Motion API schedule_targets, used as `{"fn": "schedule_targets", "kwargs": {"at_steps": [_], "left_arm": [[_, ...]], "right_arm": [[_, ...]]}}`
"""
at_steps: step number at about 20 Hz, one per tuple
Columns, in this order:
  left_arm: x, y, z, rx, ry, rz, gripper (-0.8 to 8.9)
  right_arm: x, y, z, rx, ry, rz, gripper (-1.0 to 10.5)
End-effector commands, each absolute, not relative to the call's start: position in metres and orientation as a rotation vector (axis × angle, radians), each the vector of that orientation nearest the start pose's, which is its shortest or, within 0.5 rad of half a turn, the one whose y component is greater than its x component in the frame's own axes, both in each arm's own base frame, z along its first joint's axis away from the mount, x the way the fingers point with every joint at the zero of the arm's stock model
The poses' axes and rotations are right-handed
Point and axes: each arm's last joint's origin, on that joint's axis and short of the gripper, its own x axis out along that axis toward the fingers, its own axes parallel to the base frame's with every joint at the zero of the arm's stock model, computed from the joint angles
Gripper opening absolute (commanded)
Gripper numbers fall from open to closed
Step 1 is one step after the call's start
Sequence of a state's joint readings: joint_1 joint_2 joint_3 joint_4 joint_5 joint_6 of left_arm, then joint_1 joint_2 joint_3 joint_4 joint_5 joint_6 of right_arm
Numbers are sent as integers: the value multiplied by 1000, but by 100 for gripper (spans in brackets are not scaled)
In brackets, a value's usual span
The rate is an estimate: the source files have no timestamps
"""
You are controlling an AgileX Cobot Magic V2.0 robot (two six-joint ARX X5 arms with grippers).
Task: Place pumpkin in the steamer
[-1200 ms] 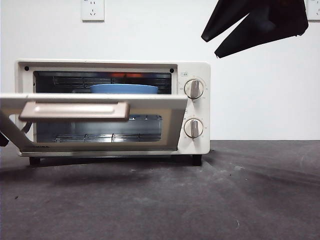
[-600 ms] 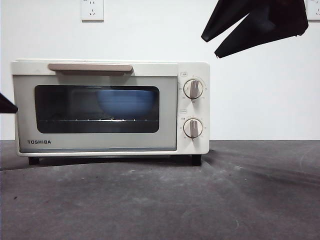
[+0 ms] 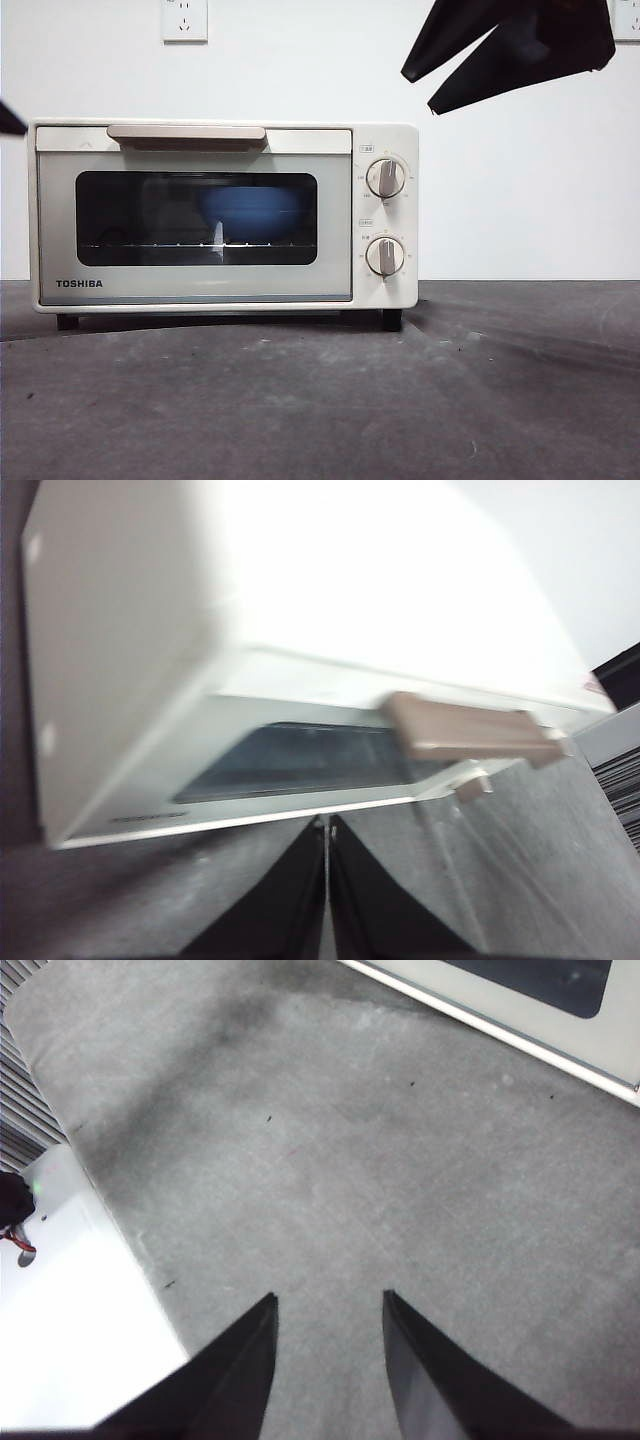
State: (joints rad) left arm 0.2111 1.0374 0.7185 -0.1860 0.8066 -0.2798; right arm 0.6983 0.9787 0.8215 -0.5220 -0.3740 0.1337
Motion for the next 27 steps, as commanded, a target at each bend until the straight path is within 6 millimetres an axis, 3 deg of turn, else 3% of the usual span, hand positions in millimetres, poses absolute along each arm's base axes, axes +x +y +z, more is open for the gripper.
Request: {"fn": "schedule_targets", "kwargs": {"at_steps": [1,12,17,21,27], "left_arm": [[198,16,286,-459,474,-526,15],[113,-5,333,-218,438,-398,15],[81,-6,340,-141,421,-342,15],[67,-7,336,-122,449,-336,15],[64,-7,334,-128,472,-335,15]], "right_arm": [[146,138,288,-4,737,998,169],[150,141,295,16,641,1014,169],[152,143,298,21,595,1009,169],[153,144,302,29,547,1015,169],[155,146,308,40,483,1024,167]]}}
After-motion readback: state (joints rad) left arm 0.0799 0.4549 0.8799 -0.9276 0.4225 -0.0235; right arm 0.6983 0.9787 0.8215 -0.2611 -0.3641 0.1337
